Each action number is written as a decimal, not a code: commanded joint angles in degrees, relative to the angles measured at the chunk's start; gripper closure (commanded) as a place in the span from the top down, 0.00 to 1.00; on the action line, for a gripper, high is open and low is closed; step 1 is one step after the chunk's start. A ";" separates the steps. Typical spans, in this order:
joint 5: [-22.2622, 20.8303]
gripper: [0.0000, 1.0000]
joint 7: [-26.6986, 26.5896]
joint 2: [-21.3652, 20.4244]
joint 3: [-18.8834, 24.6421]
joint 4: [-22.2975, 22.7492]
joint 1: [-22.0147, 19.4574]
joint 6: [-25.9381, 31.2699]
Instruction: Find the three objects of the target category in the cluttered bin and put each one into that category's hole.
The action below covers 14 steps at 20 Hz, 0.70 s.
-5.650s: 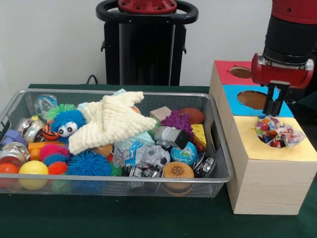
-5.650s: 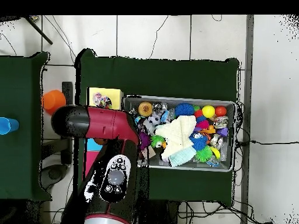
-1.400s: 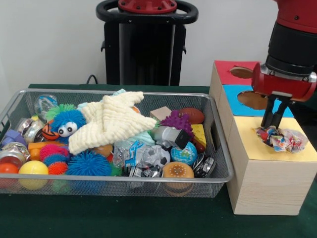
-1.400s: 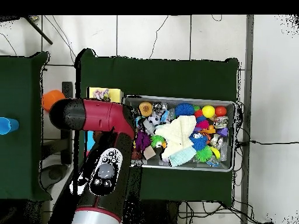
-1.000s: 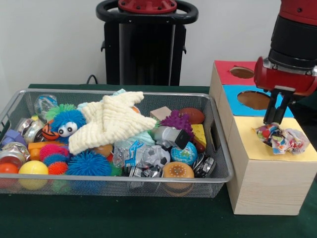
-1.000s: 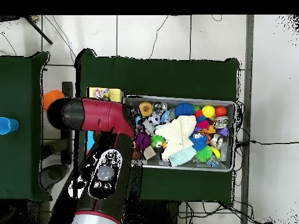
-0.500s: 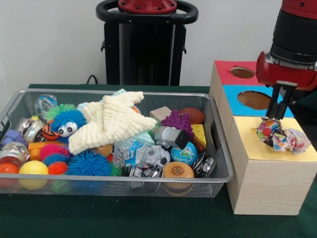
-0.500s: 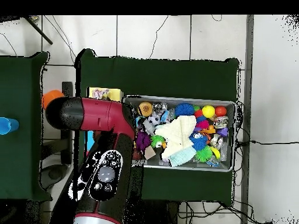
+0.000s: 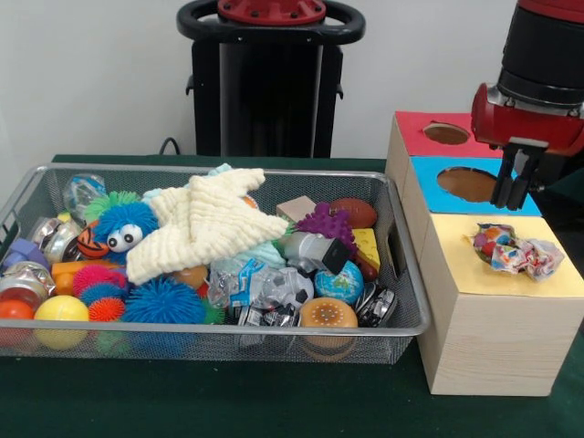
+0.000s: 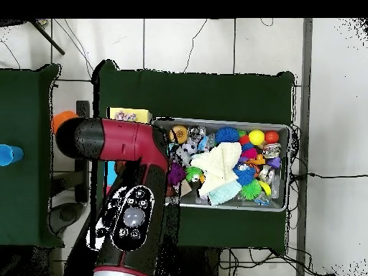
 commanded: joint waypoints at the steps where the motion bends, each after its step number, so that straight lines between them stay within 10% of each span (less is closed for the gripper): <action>1: 0.26 0.00 7.16 -1.57 5.77 3.32 -2.58 7.96; 14: -0.31 0.00 11.48 5.87 3.26 -10.64 -3.16 9.91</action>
